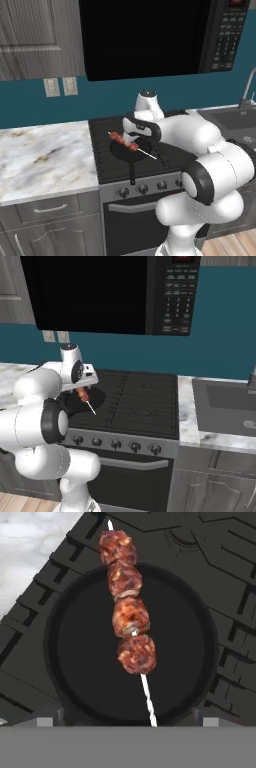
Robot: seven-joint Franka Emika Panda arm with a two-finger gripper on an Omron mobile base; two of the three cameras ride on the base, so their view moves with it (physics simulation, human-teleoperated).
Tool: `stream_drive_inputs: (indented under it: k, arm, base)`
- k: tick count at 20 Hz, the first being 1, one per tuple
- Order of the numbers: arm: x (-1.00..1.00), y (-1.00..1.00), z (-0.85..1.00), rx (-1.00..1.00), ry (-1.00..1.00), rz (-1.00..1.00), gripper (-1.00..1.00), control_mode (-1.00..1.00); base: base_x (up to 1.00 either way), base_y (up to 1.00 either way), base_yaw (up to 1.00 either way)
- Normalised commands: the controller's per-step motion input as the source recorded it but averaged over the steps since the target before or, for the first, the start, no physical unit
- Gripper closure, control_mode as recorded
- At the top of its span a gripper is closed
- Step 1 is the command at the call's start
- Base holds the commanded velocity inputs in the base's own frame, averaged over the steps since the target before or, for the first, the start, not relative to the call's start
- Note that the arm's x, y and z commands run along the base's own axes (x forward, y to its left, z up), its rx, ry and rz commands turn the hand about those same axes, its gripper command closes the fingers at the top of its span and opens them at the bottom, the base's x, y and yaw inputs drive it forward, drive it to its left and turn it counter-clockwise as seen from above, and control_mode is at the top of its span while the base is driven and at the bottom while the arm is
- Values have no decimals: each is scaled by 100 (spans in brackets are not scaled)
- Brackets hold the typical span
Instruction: Place the cold items (avocado and eggplant) from the fridge in one tupperware on the dining counter. Place the warm items (kebab skewer and hot dog) in the stove area in another tupperware.
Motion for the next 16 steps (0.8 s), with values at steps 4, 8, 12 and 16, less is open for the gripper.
stream_drive_inputs:
  k: [4,8,12,16]
  arm:
    - [40,14,-5,0,0,-12,-100,-100]
    - [35,0,-37,0,8,-6,-100,-100]
    - [18,0,-45,0,14,0,-100,-100]
    - [0,0,-39,0,12,0,-100,-100]
  base:
    - [0,0,0]
    - [0,0,0]
    - [0,0,0]
    - [0,0,0]
